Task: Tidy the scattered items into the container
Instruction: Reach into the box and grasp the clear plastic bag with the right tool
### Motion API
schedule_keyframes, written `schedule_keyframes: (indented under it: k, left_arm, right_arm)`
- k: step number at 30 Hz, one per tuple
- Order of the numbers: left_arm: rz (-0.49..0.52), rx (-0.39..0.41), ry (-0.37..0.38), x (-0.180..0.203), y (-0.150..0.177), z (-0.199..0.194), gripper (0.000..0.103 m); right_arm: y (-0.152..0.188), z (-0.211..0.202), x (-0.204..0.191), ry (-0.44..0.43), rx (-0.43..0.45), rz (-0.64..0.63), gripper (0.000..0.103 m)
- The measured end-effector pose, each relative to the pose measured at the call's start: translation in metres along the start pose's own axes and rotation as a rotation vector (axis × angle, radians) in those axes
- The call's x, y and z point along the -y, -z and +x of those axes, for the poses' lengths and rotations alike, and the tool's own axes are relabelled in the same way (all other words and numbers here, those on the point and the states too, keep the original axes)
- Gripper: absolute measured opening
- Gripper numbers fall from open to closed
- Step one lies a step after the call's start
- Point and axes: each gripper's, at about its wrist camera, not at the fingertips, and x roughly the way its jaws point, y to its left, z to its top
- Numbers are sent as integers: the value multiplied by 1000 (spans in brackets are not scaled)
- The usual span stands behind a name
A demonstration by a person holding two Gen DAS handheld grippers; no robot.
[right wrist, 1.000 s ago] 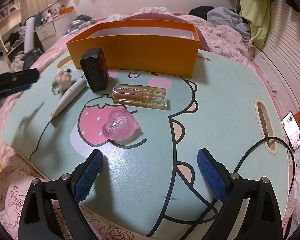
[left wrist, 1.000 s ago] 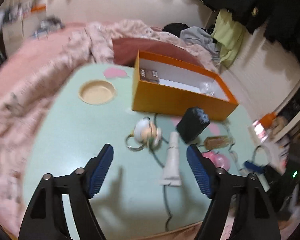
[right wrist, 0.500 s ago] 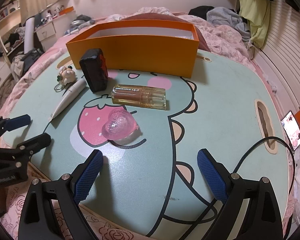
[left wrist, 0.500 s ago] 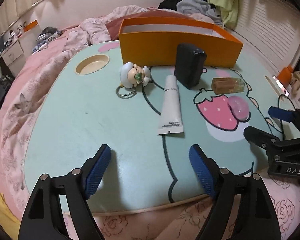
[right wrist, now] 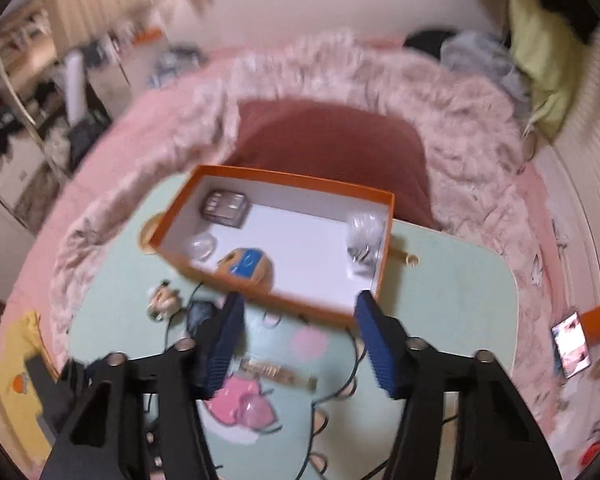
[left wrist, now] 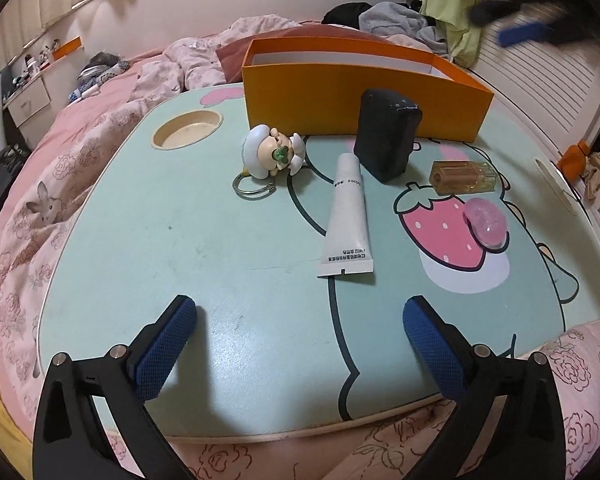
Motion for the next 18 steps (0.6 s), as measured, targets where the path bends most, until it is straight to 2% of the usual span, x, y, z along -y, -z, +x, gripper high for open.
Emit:
schedule_keyframes:
  k: [1, 4, 8, 11, 15, 18]
  left_arm:
    - [0, 1, 0, 0, 0, 0, 103]
    - [0, 4, 1, 0, 0, 0, 103]
    - [1, 6, 4, 0, 0, 0, 103]
    - [2, 8, 7, -1, 0, -1, 103]
    - [3, 11, 12, -1, 1, -1, 103]
    - [5, 13, 12, -1, 1, -2, 103]
  right_arm:
    - [-16, 16, 3, 32, -60, 13, 34]
    - [-43, 56, 2, 135, -173, -13, 26]
    - [-56, 94, -1, 271, -213, -26, 26]
    - [-58, 116, 0, 351, -240, -18, 26]
    - [-58, 145, 0, 507, -267, -49, 26]
    - [-55, 154, -2, 547, -257, -55, 25]
